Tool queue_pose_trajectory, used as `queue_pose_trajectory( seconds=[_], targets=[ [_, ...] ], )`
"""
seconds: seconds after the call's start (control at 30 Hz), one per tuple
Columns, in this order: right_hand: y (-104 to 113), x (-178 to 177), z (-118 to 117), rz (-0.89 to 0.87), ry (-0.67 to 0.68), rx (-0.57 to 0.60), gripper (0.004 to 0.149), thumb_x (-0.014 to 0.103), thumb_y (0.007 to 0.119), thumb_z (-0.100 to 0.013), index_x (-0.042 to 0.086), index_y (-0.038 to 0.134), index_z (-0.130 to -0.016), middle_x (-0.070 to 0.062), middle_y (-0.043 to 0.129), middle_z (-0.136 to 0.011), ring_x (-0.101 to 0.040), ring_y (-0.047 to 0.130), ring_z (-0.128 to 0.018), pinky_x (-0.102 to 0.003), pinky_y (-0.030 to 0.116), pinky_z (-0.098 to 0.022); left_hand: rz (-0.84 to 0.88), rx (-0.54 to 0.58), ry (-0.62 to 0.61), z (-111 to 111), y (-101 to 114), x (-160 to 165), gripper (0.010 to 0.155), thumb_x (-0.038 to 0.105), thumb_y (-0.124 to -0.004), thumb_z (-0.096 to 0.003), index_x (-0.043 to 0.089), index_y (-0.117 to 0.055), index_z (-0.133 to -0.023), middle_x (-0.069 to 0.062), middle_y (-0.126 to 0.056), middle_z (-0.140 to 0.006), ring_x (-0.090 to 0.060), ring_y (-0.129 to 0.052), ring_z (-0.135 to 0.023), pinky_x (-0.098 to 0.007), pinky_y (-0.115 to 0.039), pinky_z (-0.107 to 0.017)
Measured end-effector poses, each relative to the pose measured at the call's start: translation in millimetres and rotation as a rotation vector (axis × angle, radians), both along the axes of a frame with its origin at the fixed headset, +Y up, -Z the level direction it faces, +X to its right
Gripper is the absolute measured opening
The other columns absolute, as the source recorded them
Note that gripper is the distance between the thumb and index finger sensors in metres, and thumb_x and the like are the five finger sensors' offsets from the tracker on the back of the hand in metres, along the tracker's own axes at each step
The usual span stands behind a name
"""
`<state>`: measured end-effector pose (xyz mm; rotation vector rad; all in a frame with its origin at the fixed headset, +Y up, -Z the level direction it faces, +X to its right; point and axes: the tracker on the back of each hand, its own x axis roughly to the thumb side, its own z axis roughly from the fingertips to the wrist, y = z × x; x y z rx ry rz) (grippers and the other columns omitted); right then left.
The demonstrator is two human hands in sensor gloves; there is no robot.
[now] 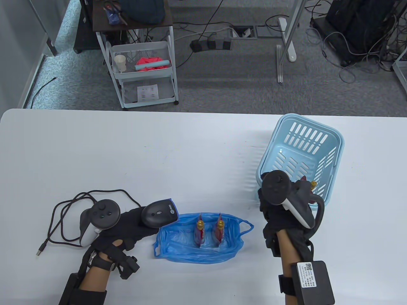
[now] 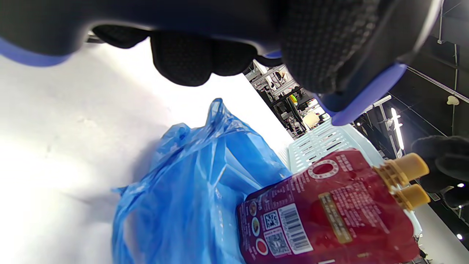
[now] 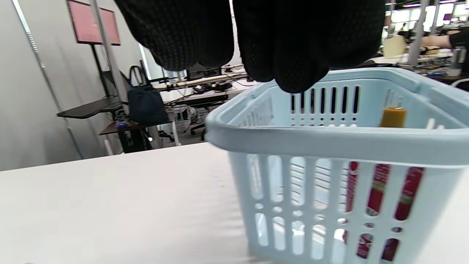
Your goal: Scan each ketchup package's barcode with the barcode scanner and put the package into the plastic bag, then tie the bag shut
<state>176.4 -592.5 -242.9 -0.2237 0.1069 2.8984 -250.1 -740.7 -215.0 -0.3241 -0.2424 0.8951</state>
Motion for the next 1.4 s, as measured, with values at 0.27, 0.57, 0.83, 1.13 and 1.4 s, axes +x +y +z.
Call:
queue_pose_trajectory(
  seconds=[0.27,0.57,0.83,1.13,1.4],
  targets=[
    [-9,52,-15,-0.075,-0.173,-0.034,0.056,0.027,0.077,-0.054,0.011,0.061,-0.106,-0.027,0.061,-0.107,-0.049,0.072,-0.086,-0.053,0.071,-0.056,-0.011,-0.019,0.012,-2,-3,-3,0.053,0.047,-0.089,-0.0440,0.026,-0.081,-0.092,0.001,-0.085,-0.091,-0.031,-0.096,-0.072,-0.051,-0.076,-0.061],
    [-33,69,-33,0.020,-0.272,-0.131,0.058,0.027,0.076,-0.054,0.012,0.060,-0.107,-0.031,0.059,-0.107,-0.049,0.073,-0.085,-0.052,0.073,-0.054,-0.023,-0.017,0.007,-2,-3,-2,0.053,0.047,-0.089,-0.0440,0.026,-0.081,-0.092,0.000,-0.085,-0.091,-0.031,-0.096,-0.072,-0.051,-0.076,-0.061],
    [-42,66,-43,0.110,-0.300,-0.165,0.054,0.026,0.076,-0.054,0.012,0.064,-0.104,-0.028,0.063,-0.105,-0.045,0.077,-0.080,-0.049,0.074,-0.051,-0.028,-0.019,0.005,-2,-3,-1,0.053,0.047,-0.089,-0.0441,0.026,-0.081,-0.092,0.000,-0.085,-0.091,-0.031,-0.096,-0.072,-0.051,-0.076,-0.061],
    [-46,63,-47,0.168,-0.298,-0.179,0.047,0.021,0.077,-0.053,0.014,0.071,-0.099,-0.019,0.077,-0.095,-0.041,0.082,-0.074,-0.047,0.075,-0.049,-0.031,-0.020,0.004,-2,-3,-1,0.053,0.047,-0.089,-0.0441,0.026,-0.081,-0.092,0.000,-0.085,-0.091,-0.031,-0.096,-0.072,-0.051,-0.076,-0.061],
    [-51,56,-52,0.251,-0.285,-0.206,0.044,0.021,0.078,-0.052,0.016,0.074,-0.096,-0.015,0.082,-0.092,-0.038,0.086,-0.071,-0.045,0.077,-0.046,-0.030,-0.019,0.003,-2,-3,-1,0.053,0.047,-0.089,-0.0441,0.026,-0.081,-0.092,0.000,-0.085,-0.091,-0.031,-0.096,-0.072,-0.051,-0.076,-0.061]
  ],
)
